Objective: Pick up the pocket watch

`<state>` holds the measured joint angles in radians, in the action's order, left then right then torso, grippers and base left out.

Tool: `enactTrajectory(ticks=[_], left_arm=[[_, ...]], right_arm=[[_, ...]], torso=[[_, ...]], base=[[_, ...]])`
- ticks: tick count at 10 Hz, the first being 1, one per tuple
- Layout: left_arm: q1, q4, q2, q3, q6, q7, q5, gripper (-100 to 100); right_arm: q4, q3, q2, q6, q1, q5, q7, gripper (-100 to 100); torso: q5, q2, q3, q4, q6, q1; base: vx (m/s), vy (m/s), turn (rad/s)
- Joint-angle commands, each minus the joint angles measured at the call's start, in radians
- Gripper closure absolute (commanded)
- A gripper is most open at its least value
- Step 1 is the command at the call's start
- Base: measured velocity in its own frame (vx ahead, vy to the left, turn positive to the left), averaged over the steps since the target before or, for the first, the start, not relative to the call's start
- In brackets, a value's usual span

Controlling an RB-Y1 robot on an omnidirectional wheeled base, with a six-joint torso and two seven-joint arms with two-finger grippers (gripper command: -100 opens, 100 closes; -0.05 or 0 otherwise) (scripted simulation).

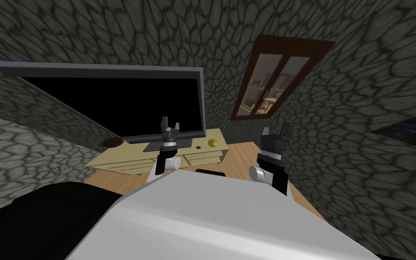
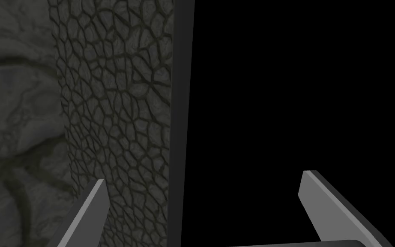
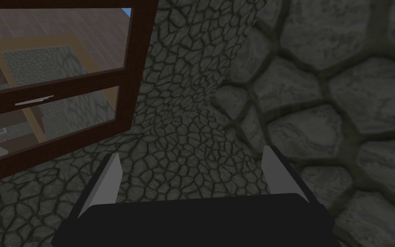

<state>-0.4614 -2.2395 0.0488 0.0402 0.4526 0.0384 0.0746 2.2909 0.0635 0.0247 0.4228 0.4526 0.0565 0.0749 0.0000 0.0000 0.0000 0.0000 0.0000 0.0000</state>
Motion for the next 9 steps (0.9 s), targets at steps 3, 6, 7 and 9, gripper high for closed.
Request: enactTrajectory(ticks=[3, 6, 7, 9], left_arm=[[0.08, 0.075, 0.06, -0.019, -0.061, 0.012, 0.004, -100], [0.16, 0.15, 0.083, -0.037, -0.132, 0.027, 0.014, -100], [0.191, 0.179, 0.089, -0.044, -0.161, 0.034, 0.019, -100], [0.223, 0.21, 0.094, -0.051, -0.193, 0.042, 0.025, -100]], right_arm=[[0.0, 0.0, 0.0, 0.0, 0.0, 0.0, 0.0, 0], [0.0, 0.0, 0.0, 0.0, 0.0, 0.0, 0.0, 0], [0.0, 0.0, 0.0, 0.0, 0.0, 0.0, 0.0, 0], [0.0, 0.0, 0.0, 0.0, 0.0, 0.0, 0.0, 0]], torso=[[-0.001, 0.002, 0.001, 0.0, 0.0, -0.003], [-0.001, 0.003, 0.002, 0.001, 0.0, -0.005], [-0.001, 0.003, 0.002, 0.001, 0.0, -0.004], [-0.001, 0.003, 0.002, 0.001, 0.0, -0.004]], base=[[-0.039, -0.048, 0.022], [-0.051, -0.064, 0.009], [-0.049, -0.045, 0.001], [-0.038, -0.046, -0.001]])
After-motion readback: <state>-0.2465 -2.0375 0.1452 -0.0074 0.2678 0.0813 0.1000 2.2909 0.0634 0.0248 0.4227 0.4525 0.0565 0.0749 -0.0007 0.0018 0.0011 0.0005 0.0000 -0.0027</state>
